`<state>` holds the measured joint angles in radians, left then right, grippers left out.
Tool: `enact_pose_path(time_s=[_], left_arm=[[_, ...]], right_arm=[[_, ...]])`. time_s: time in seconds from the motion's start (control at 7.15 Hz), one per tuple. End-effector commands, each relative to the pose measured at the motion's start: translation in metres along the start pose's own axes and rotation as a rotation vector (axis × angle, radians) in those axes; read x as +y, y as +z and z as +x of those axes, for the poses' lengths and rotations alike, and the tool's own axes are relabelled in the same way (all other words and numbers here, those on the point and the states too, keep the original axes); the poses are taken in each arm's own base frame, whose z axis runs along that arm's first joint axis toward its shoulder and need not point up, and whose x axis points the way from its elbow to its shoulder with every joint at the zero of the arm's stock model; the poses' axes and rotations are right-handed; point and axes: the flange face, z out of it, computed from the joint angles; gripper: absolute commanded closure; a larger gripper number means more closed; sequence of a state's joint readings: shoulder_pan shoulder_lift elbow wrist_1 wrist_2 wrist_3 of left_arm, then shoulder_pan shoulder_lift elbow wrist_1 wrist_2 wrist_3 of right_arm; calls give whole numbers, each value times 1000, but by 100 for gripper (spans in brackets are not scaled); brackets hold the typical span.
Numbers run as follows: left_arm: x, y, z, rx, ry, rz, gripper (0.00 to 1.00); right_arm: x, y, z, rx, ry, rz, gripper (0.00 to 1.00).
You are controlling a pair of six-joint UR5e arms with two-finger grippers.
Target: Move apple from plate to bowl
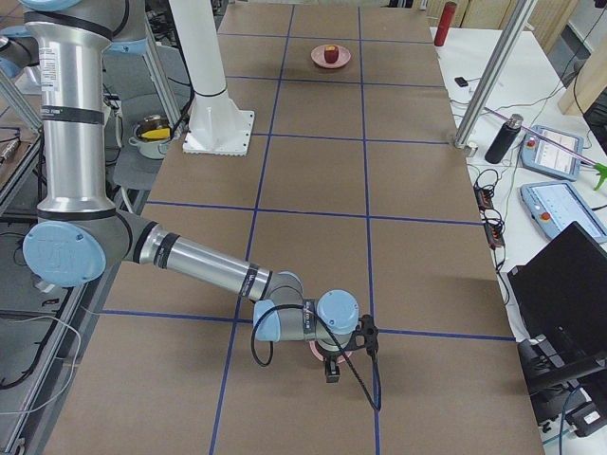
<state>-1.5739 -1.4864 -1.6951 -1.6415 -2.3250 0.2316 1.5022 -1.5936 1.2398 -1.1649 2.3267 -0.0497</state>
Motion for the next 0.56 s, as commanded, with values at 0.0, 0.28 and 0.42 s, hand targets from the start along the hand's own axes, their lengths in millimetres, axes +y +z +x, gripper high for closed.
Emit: enact_pose_path(time_s=[0.0,0.28,0.42], left_arm=[[0,0,0,-1,0,0,2],[0,0,0,-1,0,0,2],[0,0,0,-1,0,0,2]], right_arm=[[0,10,3,1,9,-21,7],[2,18,3,0,9,-40,16],[1,21,3,0,8,-45,32]])
